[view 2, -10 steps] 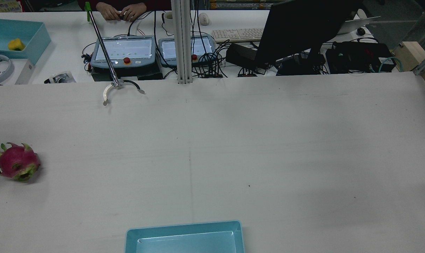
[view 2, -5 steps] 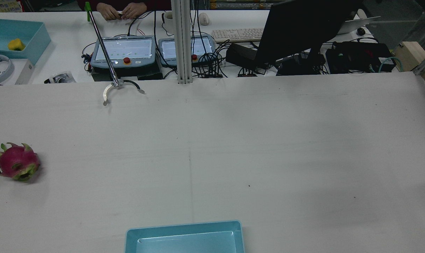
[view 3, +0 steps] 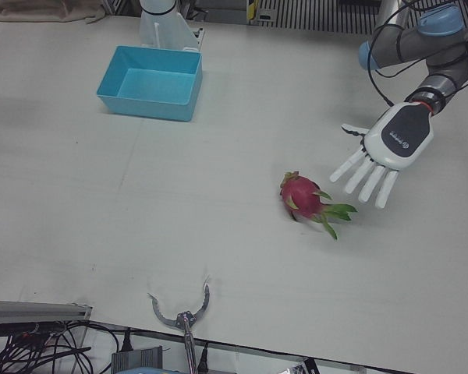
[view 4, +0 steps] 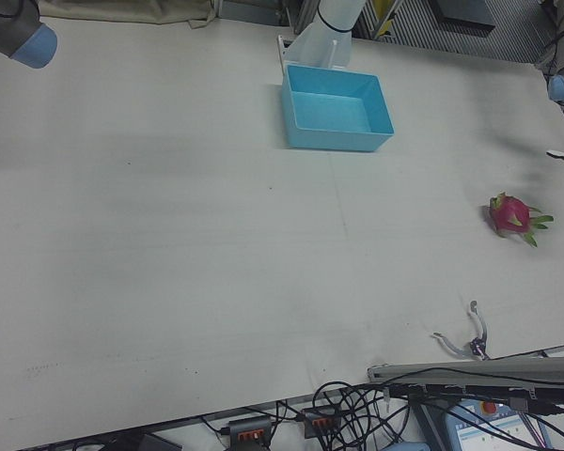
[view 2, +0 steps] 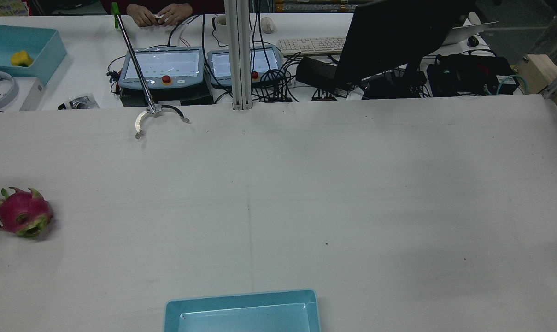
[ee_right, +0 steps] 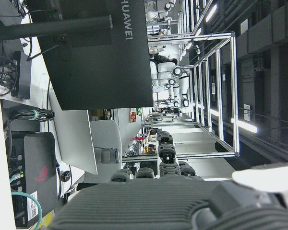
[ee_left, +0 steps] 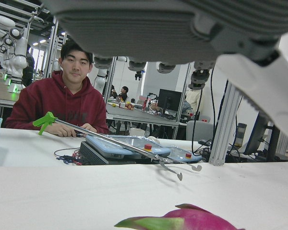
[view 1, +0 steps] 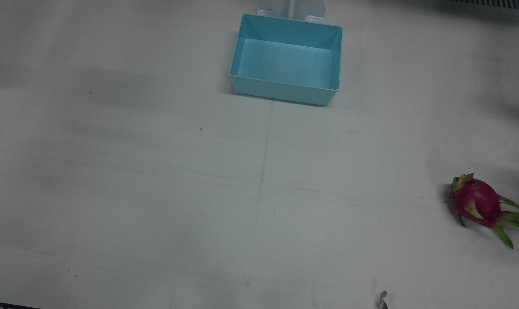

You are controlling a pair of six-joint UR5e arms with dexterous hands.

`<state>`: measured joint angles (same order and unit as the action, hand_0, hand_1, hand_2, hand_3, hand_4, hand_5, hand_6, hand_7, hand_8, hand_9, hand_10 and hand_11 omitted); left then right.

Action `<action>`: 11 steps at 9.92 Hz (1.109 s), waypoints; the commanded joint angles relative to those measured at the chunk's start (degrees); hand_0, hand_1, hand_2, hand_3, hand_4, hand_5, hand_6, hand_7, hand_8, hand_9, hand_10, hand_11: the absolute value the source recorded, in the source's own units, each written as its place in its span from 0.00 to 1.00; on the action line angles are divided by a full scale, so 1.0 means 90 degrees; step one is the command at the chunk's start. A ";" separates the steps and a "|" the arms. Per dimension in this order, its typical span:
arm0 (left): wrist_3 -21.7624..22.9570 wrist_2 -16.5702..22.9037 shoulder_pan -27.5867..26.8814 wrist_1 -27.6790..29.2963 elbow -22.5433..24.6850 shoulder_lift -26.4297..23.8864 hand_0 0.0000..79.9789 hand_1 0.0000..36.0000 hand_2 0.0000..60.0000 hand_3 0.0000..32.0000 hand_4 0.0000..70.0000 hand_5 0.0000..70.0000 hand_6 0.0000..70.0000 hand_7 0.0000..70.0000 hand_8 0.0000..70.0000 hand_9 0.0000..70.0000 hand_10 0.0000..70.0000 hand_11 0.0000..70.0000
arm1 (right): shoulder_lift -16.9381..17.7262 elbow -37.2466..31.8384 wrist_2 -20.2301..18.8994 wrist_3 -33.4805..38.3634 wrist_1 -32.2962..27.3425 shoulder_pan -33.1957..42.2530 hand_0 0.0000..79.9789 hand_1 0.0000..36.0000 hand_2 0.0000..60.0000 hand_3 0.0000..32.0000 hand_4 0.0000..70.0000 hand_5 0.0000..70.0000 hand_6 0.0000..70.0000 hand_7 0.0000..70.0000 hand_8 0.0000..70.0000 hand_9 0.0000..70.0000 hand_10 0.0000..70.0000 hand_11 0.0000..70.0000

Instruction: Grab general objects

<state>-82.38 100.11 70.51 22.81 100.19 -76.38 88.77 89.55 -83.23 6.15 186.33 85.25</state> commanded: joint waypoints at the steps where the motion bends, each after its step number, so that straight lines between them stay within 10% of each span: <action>1: -0.0611 -0.0088 -0.0461 -0.0543 -0.0184 -0.0478 0.63 0.25 0.00 0.64 0.00 0.00 0.00 0.00 0.00 0.00 0.00 0.00 | 0.0000 -0.0009 0.0000 0.0000 0.0000 0.0000 0.00 0.00 0.00 0.00 0.00 0.00 0.00 0.00 0.00 0.00 0.00 0.00; 3: -0.0651 -0.0088 -0.0461 -0.0221 -0.0632 -0.0488 0.63 0.25 0.00 0.88 0.00 0.00 0.00 0.00 0.00 0.00 0.00 0.00 | 0.0000 -0.0009 0.0000 0.0000 0.0000 0.0000 0.00 0.00 0.00 0.00 0.00 0.00 0.00 0.00 0.00 0.00 0.00 0.00; 11: -0.1159 -0.0079 -0.0510 0.0112 -0.0917 -0.0488 0.63 0.27 0.00 1.00 0.00 0.00 0.00 0.00 0.00 0.00 0.00 0.00 | 0.0000 0.0001 0.0000 0.0000 0.0000 0.0000 0.00 0.00 0.00 0.00 0.00 0.00 0.00 0.00 0.00 0.00 0.00 0.00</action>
<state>-92.84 99.53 66.12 23.79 91.79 -80.75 88.77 89.51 -83.23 6.15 186.33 85.25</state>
